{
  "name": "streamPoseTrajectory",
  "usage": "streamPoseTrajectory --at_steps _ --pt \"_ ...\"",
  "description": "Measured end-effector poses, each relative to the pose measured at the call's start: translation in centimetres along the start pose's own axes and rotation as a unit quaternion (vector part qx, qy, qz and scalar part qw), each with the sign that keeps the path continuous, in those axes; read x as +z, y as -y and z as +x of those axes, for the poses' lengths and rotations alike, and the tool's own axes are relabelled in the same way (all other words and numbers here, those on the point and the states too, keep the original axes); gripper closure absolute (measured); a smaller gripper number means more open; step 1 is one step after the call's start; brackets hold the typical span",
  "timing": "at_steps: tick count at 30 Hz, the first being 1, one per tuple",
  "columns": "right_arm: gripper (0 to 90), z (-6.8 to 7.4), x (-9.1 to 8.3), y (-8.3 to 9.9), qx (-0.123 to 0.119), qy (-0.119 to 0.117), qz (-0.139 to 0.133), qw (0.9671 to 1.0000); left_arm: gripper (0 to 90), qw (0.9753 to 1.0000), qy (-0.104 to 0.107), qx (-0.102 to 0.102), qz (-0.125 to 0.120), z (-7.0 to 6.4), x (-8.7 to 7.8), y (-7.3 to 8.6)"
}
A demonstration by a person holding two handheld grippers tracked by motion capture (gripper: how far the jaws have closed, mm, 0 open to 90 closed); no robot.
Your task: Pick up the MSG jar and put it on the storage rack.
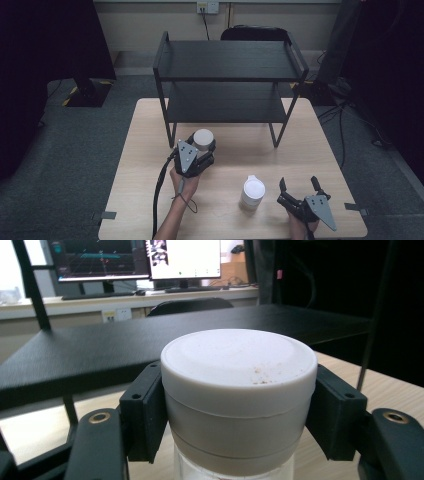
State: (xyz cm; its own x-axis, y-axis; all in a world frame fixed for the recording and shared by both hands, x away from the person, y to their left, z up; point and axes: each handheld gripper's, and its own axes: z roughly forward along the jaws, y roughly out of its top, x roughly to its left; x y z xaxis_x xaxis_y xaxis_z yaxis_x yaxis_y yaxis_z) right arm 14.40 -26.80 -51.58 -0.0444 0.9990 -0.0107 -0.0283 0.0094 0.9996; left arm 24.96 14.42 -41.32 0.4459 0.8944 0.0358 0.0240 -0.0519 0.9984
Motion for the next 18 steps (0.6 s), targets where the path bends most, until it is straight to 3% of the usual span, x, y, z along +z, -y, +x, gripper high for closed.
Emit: streamPoseTrajectory --at_steps 4,9,18 --pt "0.0 0.0 0.0 0.0 0.000 0.000 0.000 1.0000 34.2 0.9998 0.016 0.011 -0.005 0.1 -0.4 -1.2" --pt "0.0 0.0 0.0 0.0 0.000 0.000 0.000 1.0000 34.2 0.9993 0.034 0.003 -0.012 0.8 -0.7 -2.6" --pt "0.0 0.0 0.0 0.0 0.001 0.000 0.000 1.0000 34.2 0.9972 0.070 0.004 -0.026 2.4 -1.1 -5.1"
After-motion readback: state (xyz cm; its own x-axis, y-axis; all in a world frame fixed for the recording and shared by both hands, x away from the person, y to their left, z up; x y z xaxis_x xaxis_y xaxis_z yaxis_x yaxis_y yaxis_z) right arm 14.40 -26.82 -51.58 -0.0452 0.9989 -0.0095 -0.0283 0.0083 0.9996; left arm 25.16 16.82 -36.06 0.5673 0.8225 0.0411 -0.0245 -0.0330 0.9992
